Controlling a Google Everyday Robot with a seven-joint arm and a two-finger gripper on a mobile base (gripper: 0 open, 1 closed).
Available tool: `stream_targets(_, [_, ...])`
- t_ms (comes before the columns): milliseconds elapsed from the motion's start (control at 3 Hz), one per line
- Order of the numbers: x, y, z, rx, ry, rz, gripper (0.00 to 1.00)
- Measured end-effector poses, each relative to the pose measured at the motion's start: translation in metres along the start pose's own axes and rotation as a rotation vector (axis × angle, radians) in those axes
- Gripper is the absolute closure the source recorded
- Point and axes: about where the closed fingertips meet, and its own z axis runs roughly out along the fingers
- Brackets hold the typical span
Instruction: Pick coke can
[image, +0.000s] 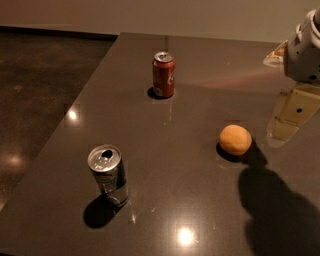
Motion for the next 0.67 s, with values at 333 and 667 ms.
stream_targets(333, [0.0, 0.0, 0.0, 0.0, 0.0, 0.0, 0.0])
stream_targets(667, [-0.011, -0.018, 0.006, 0.008, -0.024, 0.021, 0.0])
